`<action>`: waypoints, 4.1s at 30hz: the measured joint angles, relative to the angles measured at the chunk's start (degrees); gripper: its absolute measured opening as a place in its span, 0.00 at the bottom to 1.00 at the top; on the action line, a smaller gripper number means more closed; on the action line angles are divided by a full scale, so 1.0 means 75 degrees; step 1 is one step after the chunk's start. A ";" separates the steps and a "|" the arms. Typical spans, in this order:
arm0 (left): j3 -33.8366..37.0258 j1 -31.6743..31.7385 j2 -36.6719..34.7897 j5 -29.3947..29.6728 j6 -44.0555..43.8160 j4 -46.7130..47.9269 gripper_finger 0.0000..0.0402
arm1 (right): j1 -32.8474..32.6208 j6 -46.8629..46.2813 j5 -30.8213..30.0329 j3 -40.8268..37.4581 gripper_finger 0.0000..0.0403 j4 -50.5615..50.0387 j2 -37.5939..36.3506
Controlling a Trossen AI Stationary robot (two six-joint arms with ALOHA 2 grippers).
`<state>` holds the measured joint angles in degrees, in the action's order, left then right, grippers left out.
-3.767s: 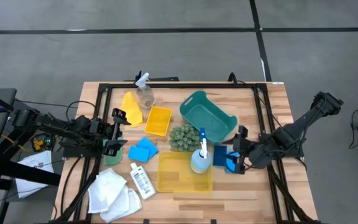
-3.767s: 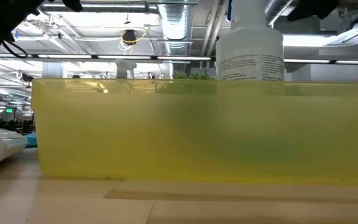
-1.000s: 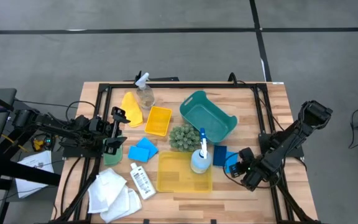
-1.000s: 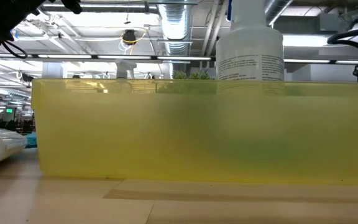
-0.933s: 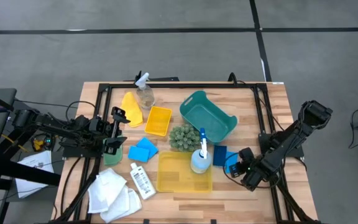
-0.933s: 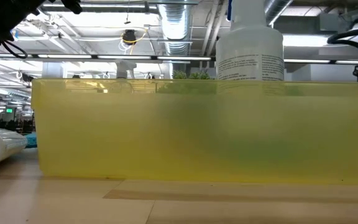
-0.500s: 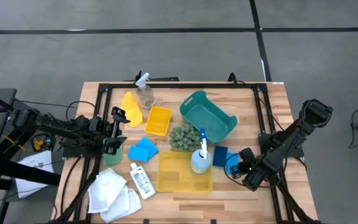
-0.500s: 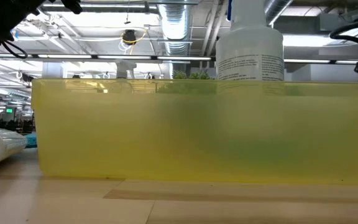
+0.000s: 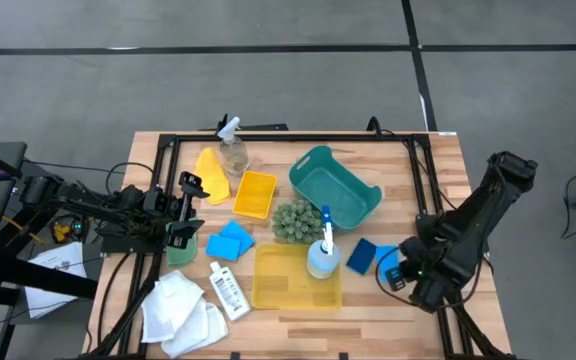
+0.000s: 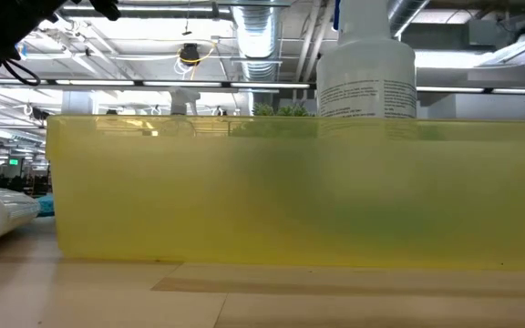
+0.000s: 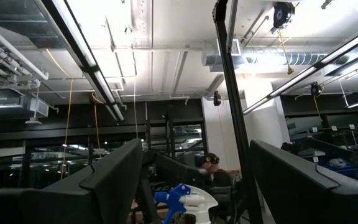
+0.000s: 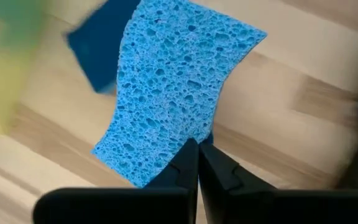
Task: Pick & Place Kitchen Items
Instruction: Put the blue sponge into the top yellow bin
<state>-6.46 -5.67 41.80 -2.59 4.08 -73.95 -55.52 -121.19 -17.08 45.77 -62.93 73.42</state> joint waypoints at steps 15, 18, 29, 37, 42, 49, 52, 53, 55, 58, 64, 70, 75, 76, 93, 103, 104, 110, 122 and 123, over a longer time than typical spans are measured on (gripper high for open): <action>0.0000 0.0002 -0.0001 0.0000 0.0020 -0.0006 0.72 | 0.1017 0.2462 0.2530 0.2052 0.00 -0.2822 0.1829; 0.0000 0.0002 -0.0002 0.0000 0.0020 -0.0006 0.72 | 0.1471 0.3431 0.3113 0.2372 0.00 -0.3201 0.2226; -0.0001 -0.0001 0.0000 0.0000 -0.0003 -0.0006 0.72 | 0.2794 0.6473 0.4324 0.2686 0.00 -0.3610 0.3658; 0.0000 -0.0001 -0.0002 -0.0023 -0.0003 0.0023 0.72 | 0.2638 0.6562 0.4474 0.2683 0.00 -0.3608 0.4003; -0.0001 -0.0001 -0.0001 -0.0019 -0.0005 0.0022 0.72 | 0.2396 0.6190 0.4444 0.2683 0.00 -0.3612 0.4000; 0.0000 -0.0001 -0.0002 0.0018 -0.0008 0.0009 0.72 | 0.2150 0.5938 0.4417 0.2683 0.07 -0.3411 0.4000; 0.0000 -0.0001 0.0000 0.0017 -0.0009 0.0003 0.72 | 0.2140 0.5779 0.4283 0.2683 0.13 -0.3144 0.4000; -0.0001 -0.0001 0.0000 0.0017 -0.0009 0.0003 0.72 | 0.2130 0.5736 0.4275 0.2683 0.15 -0.3060 0.4000; 0.0000 -0.0001 -0.0002 0.0015 -0.0009 0.0003 0.72 | 0.2101 0.5641 0.4246 0.2683 0.19 -0.2954 0.4000; 0.0000 -0.0001 -0.0002 0.0015 -0.0009 0.0000 0.72 | 0.2037 0.5477 0.4113 0.2683 0.24 -0.2816 0.4000; 0.0000 -0.0001 0.0000 0.0012 -0.0009 -0.0003 0.72 | 0.1839 0.4831 0.3588 0.3061 0.35 -0.3364 0.4000; 0.0000 -0.0001 -0.0002 0.0009 -0.0009 -0.0009 0.72 | 0.1638 0.4085 0.3296 0.3250 0.42 -0.2617 0.3988; -0.0002 -0.0003 0.0001 0.0002 -0.0109 -0.0059 0.72 | 0.1470 0.3413 0.3538 0.2999 0.42 -0.2261 0.3989; -0.0001 -0.0003 -0.0001 -0.0016 -0.0174 -0.0074 0.72 | 0.1415 0.3248 0.3677 0.2931 0.41 -0.2338 0.3991; -0.0002 -0.0006 -0.0002 -0.0017 -0.0265 -0.0154 0.72 | 0.0996 0.2272 0.4103 0.1685 0.35 -0.0868 0.3994; -0.0001 -0.0012 0.0000 0.0016 -0.0254 -0.0152 0.72 | 0.1005 0.2358 0.4097 0.1306 0.18 -0.0289 0.3997; 0.0000 -0.0012 0.0000 0.0015 -0.0249 -0.0152 0.72 | 0.1002 0.2355 0.4097 0.1280 0.14 -0.0289 0.3997; 0.0000 -0.0009 0.0000 0.0012 -0.0242 -0.0149 0.72 | 0.0889 0.2213 0.4093 0.1097 0.02 -0.0277 0.3994; -0.0001 -0.0009 0.0001 0.0003 -0.0242 -0.0143 0.72 | 0.0528 0.0949 0.1517 0.1683 0.00 -0.0251 0.2676; 0.0000 -0.0009 -0.0002 0.0003 -0.0242 -0.0146 0.72 | 0.0409 0.0685 0.1111 0.1675 0.00 -0.0230 0.2450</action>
<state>-6.46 -5.74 41.78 -2.57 2.26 -75.05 -52.46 -116.06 -8.75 58.33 -64.66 91.79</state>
